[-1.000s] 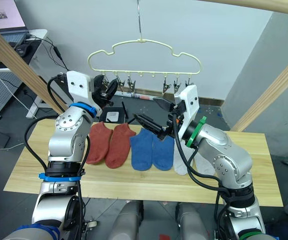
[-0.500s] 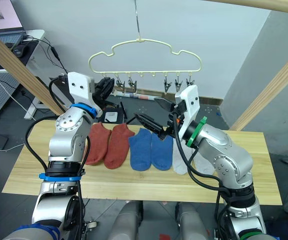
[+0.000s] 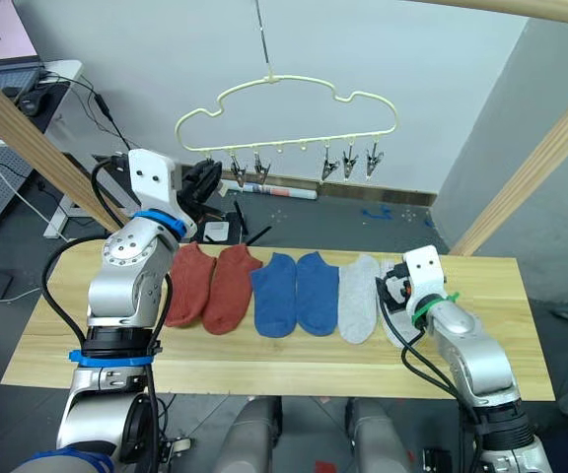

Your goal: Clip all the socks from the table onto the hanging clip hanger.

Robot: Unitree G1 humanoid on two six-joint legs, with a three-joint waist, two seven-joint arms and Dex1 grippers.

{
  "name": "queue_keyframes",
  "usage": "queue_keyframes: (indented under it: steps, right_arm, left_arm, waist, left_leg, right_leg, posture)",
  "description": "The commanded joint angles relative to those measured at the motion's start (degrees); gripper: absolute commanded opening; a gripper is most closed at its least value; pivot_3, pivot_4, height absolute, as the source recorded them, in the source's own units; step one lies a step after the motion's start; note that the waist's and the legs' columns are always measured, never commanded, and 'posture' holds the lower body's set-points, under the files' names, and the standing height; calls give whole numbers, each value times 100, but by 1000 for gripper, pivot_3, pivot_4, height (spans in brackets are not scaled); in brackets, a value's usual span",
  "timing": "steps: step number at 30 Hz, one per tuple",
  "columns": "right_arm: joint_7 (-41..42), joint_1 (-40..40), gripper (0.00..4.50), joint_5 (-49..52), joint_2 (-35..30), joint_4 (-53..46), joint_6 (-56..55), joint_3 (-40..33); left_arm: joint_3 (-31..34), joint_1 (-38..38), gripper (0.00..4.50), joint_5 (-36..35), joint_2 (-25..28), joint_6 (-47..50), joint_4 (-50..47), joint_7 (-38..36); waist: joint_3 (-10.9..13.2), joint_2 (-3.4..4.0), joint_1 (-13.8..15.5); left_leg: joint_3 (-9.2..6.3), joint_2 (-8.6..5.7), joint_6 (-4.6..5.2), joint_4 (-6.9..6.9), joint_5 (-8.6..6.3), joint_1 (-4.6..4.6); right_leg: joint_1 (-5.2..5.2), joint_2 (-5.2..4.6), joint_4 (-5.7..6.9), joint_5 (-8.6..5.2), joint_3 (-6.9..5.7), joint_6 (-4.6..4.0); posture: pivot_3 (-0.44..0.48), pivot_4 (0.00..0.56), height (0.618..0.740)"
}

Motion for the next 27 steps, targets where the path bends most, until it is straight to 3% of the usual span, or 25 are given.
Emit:
queue_keyframes:
  steps: [1,13,26,27]
  right_arm:
    - [117,-122,4500,-187,98,411,-354,37]
    - [418,-265,4500,-788,122,1764,-802,207]
    - [607,-28,211,-634,242,1587,-635,-93]
    - [634,-10,51,-618,245,1547,-634,-101]
  left_arm:
    - [14,19,129,-33,1,29,-183,1]
    - [23,10,129,-43,32,109,-239,20]
    - [13,11,129,-21,24,106,-250,50]
    - [10,5,129,-20,23,101,-242,48]
  waist:
    - [3,-1,-1]
    - [8,0,14]
    - [8,-1,22]
    - [8,-1,22]
  left_leg:
    - [0,0,0,0,0,0]
    - [5,-4,-1,0,-1,-2]
    - [1,-4,-1,2,-1,0]
    - [1,-4,-1,2,-1,0]
  right_leg:
    - [0,0,0,0,0,0]
    - [1,-2,-6,-2,6,3]
    - [7,-2,-5,0,3,5]
    - [7,-2,-5,0,3,5]
  posture:
    - [136,335,740]
    - [152,333,740]
    - [150,331,740]
    - [146,330,740]
